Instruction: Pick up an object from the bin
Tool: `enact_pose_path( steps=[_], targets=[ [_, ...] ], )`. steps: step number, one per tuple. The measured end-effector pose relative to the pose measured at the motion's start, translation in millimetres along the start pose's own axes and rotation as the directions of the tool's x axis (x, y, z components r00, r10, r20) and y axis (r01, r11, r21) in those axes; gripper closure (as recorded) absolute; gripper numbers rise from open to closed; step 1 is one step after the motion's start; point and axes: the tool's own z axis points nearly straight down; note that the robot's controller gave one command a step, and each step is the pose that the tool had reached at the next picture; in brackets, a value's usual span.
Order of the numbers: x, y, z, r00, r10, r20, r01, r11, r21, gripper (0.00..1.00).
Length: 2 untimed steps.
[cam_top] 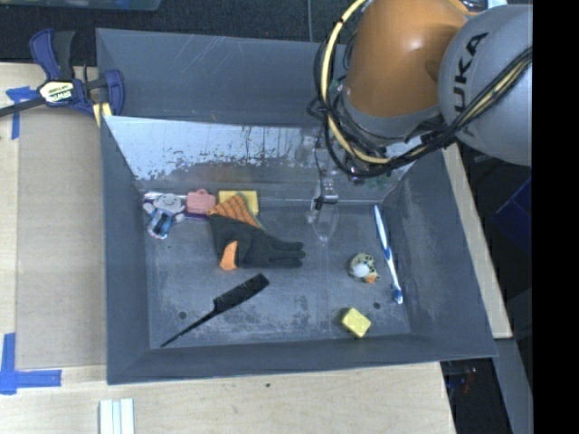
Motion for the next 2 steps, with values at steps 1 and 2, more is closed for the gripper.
enact_pose_path(
  steps=[1,2],
  targets=[
    [-1.1,-0.2,-5.5,1.000,0.001,0.009,-0.001,1.000,0.000,0.00],
    [9.2,18.9,76.7,1.000,0.011,0.012,-0.011,1.000,-0.001,0.00]
  ],
)
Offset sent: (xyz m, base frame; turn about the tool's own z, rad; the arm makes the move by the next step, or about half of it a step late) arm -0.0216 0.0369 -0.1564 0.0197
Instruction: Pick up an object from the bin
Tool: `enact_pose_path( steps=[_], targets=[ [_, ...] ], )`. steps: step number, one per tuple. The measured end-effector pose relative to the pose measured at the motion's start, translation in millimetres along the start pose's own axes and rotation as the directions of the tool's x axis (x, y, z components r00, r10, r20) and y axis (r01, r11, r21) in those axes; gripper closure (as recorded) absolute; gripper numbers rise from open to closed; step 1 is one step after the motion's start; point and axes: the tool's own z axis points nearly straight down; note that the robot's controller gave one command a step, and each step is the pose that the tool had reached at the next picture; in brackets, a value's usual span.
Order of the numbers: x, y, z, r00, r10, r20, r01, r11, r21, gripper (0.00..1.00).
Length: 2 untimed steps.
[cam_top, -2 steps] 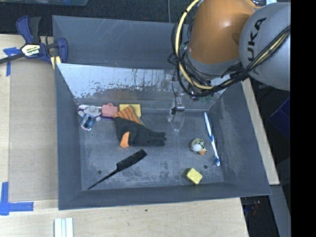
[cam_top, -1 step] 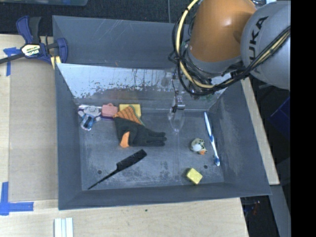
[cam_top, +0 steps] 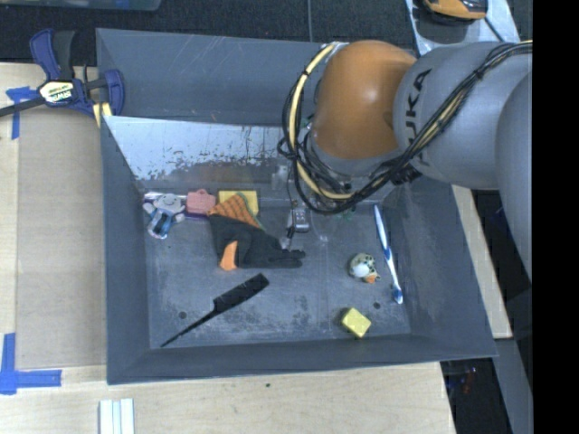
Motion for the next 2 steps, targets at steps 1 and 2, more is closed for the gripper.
enact_pose_path(
  steps=[1,2],
  targets=[
    [20.6,20.1,11.7,0.999,0.043,0.001,-0.043,0.999,0.001,0.00],
    [28.5,18.3,11.5,0.998,0.062,0.000,-0.062,0.998,0.000,0.00]
  ],
)
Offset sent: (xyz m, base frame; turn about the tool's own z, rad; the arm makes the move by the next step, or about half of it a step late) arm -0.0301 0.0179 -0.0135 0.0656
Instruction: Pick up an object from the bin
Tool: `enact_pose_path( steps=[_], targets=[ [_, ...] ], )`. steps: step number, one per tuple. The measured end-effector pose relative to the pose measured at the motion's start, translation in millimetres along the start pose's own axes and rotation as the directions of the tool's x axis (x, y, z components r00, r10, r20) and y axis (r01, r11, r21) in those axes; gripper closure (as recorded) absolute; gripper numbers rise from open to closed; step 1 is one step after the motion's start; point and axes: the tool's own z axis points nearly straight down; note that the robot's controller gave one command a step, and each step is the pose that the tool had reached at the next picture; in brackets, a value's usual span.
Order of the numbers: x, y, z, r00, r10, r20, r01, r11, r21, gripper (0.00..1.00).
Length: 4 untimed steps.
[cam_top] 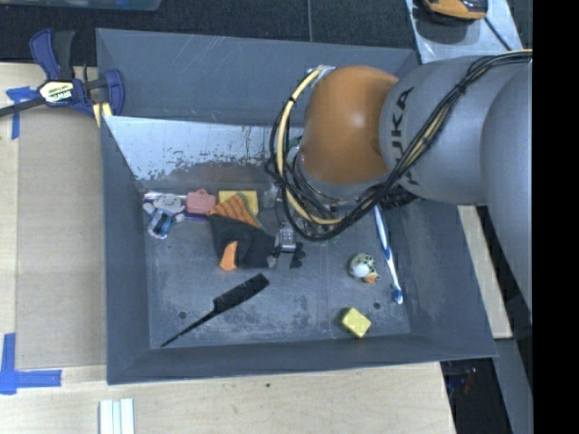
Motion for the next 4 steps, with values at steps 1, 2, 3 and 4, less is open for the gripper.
enact_pose_path(
  steps=[1,2,3,4],
  targets=[
    [7.6,-6.4,70.0,1.000,-0.019,0.007,0.019,1.000,-0.001,0.00],
    [6.2,-15.1,66.5,0.989,0.145,0.015,-0.145,0.989,-0.005,1.00],
    [6.2,-15.1,66.5,0.989,0.146,0.015,-0.146,0.989,-0.005,1.00],
    [9.7,-15.8,51.2,0.989,0.146,0.004,-0.146,0.989,-0.002,1.00]
  ],
)
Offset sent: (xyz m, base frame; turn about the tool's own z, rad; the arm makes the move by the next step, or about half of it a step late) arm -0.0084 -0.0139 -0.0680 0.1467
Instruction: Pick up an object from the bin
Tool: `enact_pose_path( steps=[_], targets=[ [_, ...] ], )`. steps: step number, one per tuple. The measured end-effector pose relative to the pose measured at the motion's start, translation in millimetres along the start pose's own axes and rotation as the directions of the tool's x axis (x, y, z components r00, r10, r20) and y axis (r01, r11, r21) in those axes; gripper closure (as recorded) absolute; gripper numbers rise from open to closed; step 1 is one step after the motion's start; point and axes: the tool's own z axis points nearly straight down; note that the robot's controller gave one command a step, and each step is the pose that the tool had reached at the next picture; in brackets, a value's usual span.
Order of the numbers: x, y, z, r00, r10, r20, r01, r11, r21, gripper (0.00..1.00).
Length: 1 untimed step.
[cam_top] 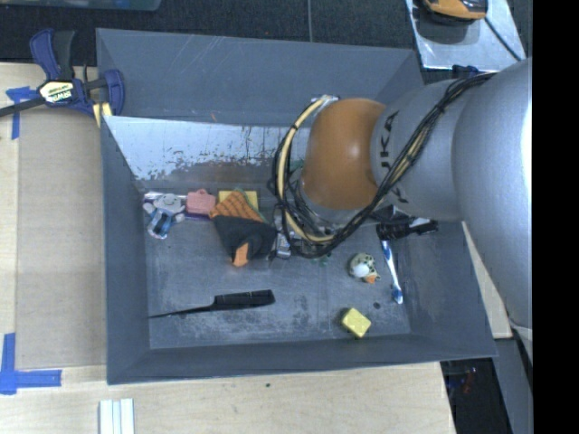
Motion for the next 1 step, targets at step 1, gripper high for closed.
enact_pose_path(
  steps=[1],
  targets=[
    [-3.9,0.6,-37.6,1.000,-0.001,0.012,0.001,1.000,-0.004,1.00]
  ],
)
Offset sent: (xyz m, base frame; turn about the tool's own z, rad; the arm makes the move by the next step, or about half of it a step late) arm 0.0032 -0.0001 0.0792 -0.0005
